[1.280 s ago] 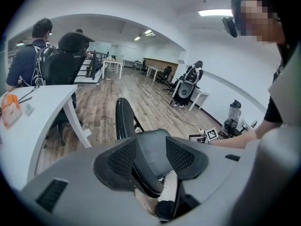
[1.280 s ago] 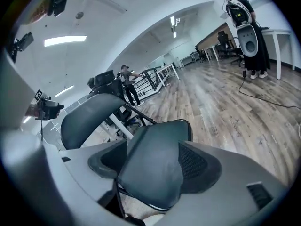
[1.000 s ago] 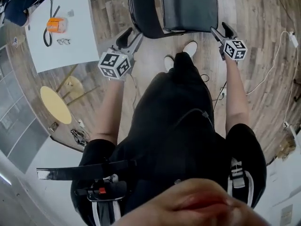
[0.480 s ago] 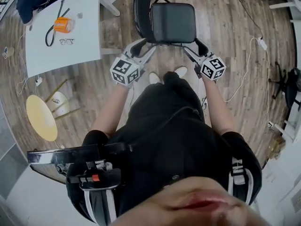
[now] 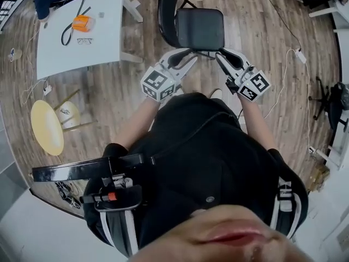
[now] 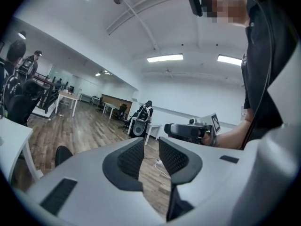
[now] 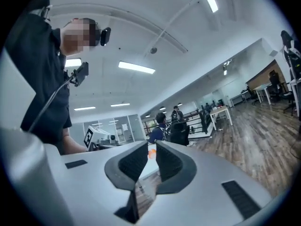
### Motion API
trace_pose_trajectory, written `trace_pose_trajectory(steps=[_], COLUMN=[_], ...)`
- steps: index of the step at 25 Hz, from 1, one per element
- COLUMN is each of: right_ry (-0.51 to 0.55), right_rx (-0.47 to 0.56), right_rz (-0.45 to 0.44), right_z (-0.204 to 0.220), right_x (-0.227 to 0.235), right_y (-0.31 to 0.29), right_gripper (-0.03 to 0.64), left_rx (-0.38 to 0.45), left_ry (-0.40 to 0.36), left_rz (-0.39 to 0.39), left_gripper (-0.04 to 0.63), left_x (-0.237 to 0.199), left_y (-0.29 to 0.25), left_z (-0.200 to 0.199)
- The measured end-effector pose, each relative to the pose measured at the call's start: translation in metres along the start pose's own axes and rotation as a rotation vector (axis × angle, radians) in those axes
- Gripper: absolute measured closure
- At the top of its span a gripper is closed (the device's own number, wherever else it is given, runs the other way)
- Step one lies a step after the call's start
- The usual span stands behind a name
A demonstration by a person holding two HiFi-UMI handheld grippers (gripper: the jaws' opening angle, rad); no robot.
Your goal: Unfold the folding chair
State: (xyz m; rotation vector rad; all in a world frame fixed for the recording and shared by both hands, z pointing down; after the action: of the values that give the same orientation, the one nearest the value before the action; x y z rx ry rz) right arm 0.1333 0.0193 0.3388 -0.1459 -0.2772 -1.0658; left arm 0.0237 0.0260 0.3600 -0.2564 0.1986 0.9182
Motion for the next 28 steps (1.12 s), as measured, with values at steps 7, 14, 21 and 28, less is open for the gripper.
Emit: trace_pose_trajectory(steps=[7, 14, 21, 28], right_ry=[0.235, 0.259, 0.242, 0.222], right_rx=[-0.064, -0.052, -0.041, -0.055], right_rz=[0.014, 0.027, -0.001, -0.045], right_z=[-0.036, -0.043, -0.043, -0.037], right_x=[-0.021, -0.021, -0.021, -0.028], right_y=[0.034, 0.053, 0.062, 0.064], right_gripper=[0.609, 0.609, 0.609, 0.609], left_rx=[0.077, 0.108, 0.107, 0.105], left_ry=[-0.071, -0.129, -0.14, -0.12], left_rz=[0.006, -0.034, -0.088, -0.09], left_gripper=[0.591, 0.591, 0.591, 0.591], left_x=[0.058, 0.088, 0.093, 0.098], left_y=[-0.025, -0.036, -0.034, -0.033], left_z=[-0.033, -0.044, -0.044, -0.038])
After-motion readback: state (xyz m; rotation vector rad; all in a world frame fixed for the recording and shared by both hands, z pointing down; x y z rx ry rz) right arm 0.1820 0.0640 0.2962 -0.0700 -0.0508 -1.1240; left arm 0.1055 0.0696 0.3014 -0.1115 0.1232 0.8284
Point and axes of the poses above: the fingertips, and each gripper's own axes: y backward along the fingers, x to its right, z out of its underside, the point moved 2 cm from there along y, backward along the fingers, and after that the axes turned 3 degrees about -z, right-handed, at the moved point
